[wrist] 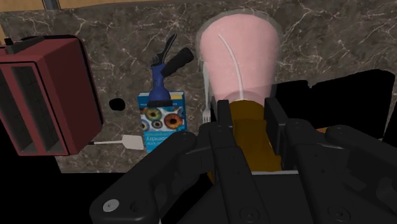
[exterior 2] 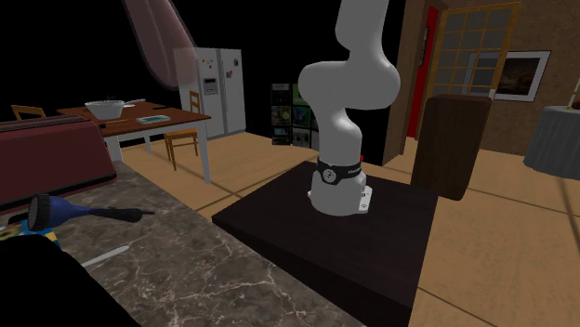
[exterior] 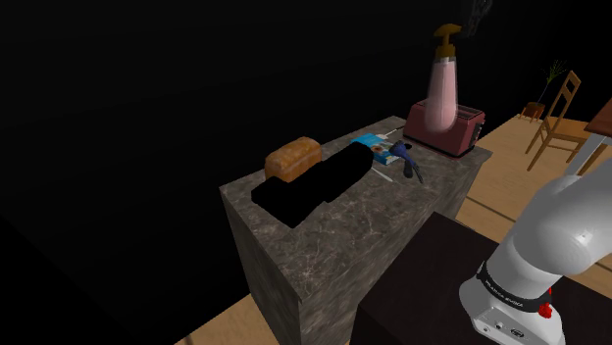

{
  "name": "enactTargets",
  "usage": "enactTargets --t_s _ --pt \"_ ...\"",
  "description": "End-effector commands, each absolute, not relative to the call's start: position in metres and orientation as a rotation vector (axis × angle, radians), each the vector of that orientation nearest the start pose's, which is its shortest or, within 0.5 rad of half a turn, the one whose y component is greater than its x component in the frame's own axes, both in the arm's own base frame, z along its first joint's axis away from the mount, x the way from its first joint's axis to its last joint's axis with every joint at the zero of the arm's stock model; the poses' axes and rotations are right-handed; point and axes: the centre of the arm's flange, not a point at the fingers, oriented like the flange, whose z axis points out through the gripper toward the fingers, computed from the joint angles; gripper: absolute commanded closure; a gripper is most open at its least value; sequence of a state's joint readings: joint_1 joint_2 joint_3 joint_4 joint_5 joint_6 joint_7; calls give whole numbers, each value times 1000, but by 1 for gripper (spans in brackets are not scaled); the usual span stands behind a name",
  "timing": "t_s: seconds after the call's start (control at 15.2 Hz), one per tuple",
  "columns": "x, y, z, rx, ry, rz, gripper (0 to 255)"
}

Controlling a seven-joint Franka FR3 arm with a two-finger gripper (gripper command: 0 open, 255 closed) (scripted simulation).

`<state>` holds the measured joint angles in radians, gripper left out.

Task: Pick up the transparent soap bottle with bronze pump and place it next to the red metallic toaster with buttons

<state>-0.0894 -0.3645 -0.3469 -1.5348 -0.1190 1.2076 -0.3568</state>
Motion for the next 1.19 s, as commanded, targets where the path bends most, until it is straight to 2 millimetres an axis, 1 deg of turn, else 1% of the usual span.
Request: enactTargets --t_s 0.0,1.06,1.12 --pt "326 -248 764 -3134 159 -29 255" --pt "318 -456 730 -3134 159 -29 255" --pt "318 -465 728 -3134 159 -29 255"
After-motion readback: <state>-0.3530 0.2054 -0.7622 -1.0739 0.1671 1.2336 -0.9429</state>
